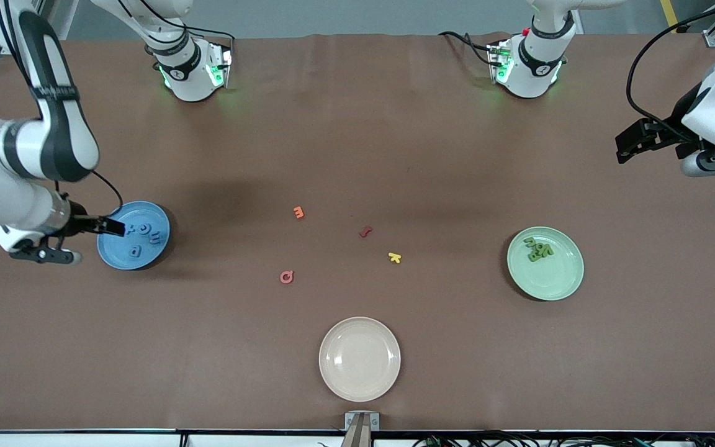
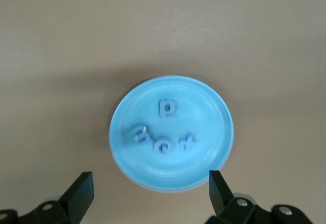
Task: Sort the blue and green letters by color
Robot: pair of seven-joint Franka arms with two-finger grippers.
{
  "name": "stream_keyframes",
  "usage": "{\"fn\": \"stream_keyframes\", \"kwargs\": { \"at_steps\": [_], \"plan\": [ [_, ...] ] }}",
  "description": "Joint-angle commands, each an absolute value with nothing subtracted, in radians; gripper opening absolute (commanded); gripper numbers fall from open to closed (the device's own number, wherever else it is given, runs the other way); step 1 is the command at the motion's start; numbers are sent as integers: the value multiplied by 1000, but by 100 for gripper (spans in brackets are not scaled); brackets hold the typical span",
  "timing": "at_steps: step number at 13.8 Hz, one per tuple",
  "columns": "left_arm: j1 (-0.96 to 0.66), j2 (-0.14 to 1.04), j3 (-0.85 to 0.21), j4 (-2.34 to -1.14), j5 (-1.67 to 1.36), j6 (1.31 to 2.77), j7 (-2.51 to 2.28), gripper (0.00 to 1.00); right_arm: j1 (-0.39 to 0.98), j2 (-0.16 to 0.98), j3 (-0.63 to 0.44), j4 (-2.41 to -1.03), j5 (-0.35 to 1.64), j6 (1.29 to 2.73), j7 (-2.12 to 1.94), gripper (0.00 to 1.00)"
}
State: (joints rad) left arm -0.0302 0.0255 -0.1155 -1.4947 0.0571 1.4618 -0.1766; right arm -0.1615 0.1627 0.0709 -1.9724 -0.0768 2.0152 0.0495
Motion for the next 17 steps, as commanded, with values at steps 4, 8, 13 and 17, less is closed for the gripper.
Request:
{"fn": "stream_keyframes", "kwargs": {
  "at_steps": [4,8,13,17],
  "plan": [
    [-31,17,-117,-1486,46,1462,-164,100,-130,-11,74,-1785,-11,1639,74,100],
    [-32,21,-117,-1483,46,1462,-160,100,-129,-8,74,-1606,-11,1534,74,100],
    [-32,20,-117,-1480,52,1462,-158,100,-132,5,69,-1516,-18,1532,66,100],
    [-34,21,-117,-1476,52,1462,-156,100,-133,29,67,-1456,-14,1535,66,100]
  ]
}}
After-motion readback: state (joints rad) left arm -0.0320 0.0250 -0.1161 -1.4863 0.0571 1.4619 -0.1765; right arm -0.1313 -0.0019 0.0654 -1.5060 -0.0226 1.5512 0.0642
